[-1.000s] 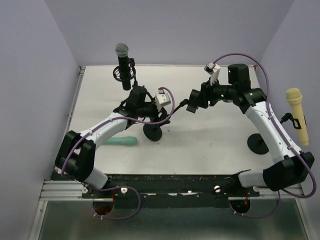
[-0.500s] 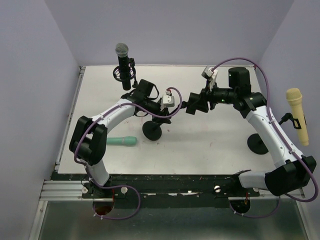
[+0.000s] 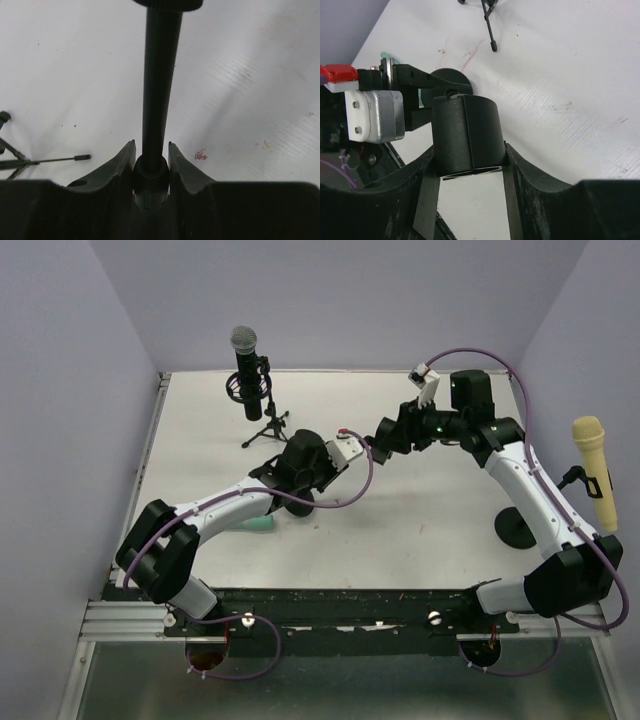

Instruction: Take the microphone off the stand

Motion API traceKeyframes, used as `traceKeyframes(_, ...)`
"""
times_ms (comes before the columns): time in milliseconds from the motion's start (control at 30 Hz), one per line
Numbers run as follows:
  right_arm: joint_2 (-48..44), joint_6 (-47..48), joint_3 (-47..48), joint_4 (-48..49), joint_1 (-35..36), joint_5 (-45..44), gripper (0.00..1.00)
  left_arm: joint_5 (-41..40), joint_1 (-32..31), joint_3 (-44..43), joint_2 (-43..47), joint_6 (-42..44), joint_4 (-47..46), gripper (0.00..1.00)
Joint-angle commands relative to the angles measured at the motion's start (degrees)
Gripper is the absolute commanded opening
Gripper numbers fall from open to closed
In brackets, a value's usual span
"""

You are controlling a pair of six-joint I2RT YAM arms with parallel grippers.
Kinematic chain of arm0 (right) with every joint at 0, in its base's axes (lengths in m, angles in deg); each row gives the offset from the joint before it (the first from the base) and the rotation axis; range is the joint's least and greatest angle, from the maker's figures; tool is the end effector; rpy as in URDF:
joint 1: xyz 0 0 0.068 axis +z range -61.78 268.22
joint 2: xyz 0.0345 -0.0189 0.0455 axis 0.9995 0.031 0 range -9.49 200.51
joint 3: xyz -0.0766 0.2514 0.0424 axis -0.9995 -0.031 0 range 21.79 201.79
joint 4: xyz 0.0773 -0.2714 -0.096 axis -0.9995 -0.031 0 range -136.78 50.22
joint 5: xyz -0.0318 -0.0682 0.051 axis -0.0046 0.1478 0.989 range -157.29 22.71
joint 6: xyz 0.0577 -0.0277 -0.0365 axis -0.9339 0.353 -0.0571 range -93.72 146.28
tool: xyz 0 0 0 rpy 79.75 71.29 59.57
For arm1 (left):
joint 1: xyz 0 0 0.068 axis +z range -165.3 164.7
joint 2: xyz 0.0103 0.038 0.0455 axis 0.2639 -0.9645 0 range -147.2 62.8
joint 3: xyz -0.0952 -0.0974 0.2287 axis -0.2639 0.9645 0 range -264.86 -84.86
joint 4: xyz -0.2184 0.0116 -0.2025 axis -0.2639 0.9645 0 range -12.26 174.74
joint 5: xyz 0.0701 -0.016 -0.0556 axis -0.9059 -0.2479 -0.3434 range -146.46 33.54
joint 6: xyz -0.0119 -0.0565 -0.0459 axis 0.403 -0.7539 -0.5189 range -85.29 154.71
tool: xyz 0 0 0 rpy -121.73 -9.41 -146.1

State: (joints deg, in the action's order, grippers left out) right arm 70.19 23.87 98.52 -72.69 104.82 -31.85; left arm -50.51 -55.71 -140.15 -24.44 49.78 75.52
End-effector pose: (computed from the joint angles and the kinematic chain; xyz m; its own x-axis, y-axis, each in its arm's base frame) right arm 0.3357 0.1374 0.3392 -0.5896 -0.1399 -0.7955 -0.6588 0.6531 0.3735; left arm 0.2986 -0.2625 0.2040 -0.1792 0.4921 -0.8519 0.7870 0.5914 0.1761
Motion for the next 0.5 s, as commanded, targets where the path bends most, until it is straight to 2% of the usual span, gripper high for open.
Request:
traceKeyframes(0, 2.59, -7.16, 0.27, -3.49, -0.52, -3.01, 0.01, -18.29, -0.91, -2.98, -1.35, -16.98, -2.63, 0.00)
traceKeyframes(67, 2.59, -5.94, 0.53, -3.39, -0.60, -3.88, 0.01, -12.67, -0.82, -2.72, -1.26, -18.32, -0.95, 0.00)
traceKeyframes(167, 2.32, -3.22, 1.05, -3.57, -0.52, -5.29, 0.01, -4.14, -0.73, -2.89, -0.91, -15.70, 1.50, 0.00)
traceKeyframes(200, 2.06, -2.69, 0.97, -3.22, -0.52, -5.56, 0.01, -3.24, -0.82, -3.51, -0.83, -13.68, 2.04, 0.05)
traceKeyframes(233, 1.97, -2.25, 0.79, -2.87, -0.60, -5.65, 0.01, -1.84, -0.56, -4.64, -0.74, -12.79, 4.74, 0.24)
traceKeyframes(300, 1.53, -1.63, 0.53, -2.34, -0.60, -5.65, 0.01, 4.11, 0.49, -6.75, -0.91, -10.42, 8.79, 0.52)
traceKeyframes(433, 0.48, 1.79, 0.26, -2.34, -0.52, -4.86, 0.01, 22.47, 4.18, -9.14, 0.66, -5.68, 13.64, 0.76)
traceKeyframes(467, -0.05, 4.50, 0.26, -2.34, -0.52, -4.33, 0.01, 28.61, 5.24, -9.31, 1.02, -2.88, 14.51, 0.77)
